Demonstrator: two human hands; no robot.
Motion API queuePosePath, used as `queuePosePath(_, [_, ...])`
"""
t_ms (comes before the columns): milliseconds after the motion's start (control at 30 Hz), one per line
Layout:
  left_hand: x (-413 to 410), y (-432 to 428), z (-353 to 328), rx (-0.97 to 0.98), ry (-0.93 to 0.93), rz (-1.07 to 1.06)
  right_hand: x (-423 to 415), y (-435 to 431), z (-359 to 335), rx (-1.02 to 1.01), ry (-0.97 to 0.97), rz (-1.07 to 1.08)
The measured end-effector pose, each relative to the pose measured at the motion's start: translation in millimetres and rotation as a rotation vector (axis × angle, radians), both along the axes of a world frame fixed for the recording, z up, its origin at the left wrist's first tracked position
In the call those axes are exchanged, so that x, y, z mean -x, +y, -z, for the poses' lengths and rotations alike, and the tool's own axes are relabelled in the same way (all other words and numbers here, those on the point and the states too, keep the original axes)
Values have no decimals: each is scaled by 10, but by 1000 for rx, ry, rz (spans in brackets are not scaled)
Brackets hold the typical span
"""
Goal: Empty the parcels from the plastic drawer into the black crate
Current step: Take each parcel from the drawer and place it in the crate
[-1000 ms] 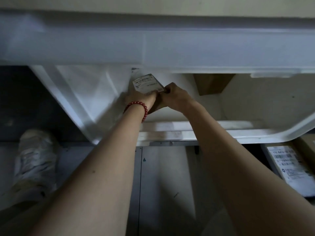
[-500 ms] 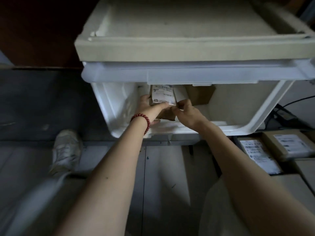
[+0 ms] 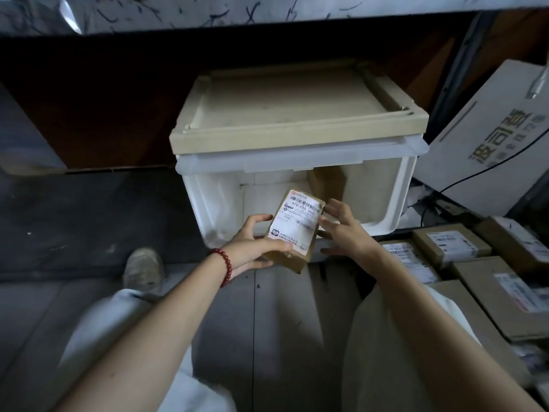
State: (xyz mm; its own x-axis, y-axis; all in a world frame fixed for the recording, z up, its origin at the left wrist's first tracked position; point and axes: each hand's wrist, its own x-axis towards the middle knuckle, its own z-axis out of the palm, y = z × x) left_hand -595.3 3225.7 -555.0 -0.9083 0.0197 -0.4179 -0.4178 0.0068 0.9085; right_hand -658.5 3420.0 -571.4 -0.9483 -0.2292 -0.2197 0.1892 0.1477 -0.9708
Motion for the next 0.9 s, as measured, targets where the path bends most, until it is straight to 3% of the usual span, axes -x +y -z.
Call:
queuePosePath(233, [-156,-280,-248,-7,75,78,-17,98,-69,-29,68,-4])
queuePosePath(367, [-93,-121,-123,-169,177,-134,-19,104,-46,-90,71,-11])
queuePosePath(533, [18,129,211,-321,252,-422,52,156,-19,-47,84,137])
queuePosePath(600, [3,168,275,-194,289,-390,88,180,-3,10,67,196])
queuePosePath(700, [-23,234,210,163,438,-270,152,212,5,86,35,276])
queuePosePath(900, [-98,352,-89,380,696,-245,203,177,17,150,-151,262])
